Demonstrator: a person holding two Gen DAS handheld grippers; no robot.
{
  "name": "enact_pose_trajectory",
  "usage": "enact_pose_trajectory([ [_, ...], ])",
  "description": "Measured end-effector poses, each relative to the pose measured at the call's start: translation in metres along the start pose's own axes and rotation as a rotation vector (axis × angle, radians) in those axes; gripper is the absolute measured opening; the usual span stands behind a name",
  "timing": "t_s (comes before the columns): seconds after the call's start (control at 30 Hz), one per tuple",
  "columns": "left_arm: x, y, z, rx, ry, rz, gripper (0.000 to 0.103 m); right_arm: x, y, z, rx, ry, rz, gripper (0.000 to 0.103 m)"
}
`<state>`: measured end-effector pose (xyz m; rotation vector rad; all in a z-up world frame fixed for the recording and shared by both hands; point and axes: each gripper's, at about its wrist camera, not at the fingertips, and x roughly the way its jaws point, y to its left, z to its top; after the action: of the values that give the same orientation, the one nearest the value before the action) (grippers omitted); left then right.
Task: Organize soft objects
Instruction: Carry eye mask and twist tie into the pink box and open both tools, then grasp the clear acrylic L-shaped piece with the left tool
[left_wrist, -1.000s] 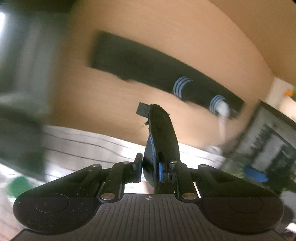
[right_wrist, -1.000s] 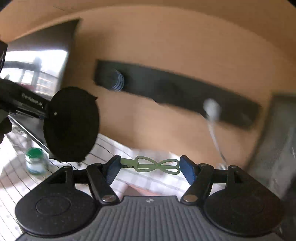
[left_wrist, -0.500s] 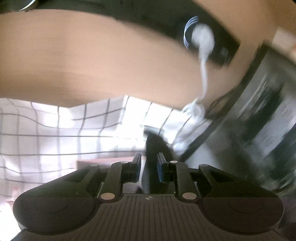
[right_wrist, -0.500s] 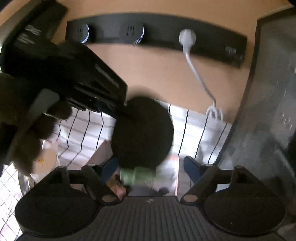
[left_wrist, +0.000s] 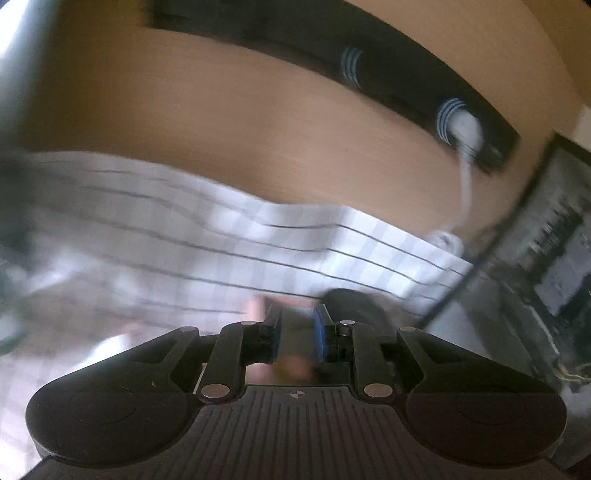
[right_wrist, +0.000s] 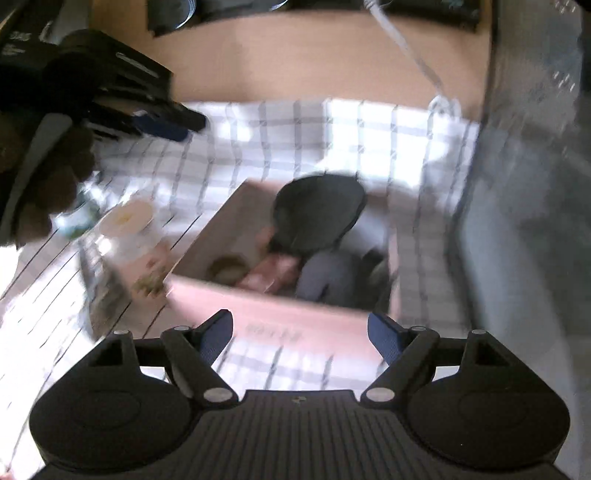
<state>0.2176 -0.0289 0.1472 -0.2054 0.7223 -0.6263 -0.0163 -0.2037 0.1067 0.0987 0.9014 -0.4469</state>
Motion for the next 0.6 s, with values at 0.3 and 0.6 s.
enact_pose_trajectory([
  [0.3, -0.093, 0.118, -0.045, -0.17, -0.119, 0.233, 0.021, 0.012, 0.063, 0.008, -0.149, -0.011, 0.081, 0.081],
  [0.6, -0.137, 0.183, -0.113, -0.372, -0.018, 0.348, 0.021, 0.051, 0.114, 0.026, -0.145, 0.084, 0.254, 0.081],
])
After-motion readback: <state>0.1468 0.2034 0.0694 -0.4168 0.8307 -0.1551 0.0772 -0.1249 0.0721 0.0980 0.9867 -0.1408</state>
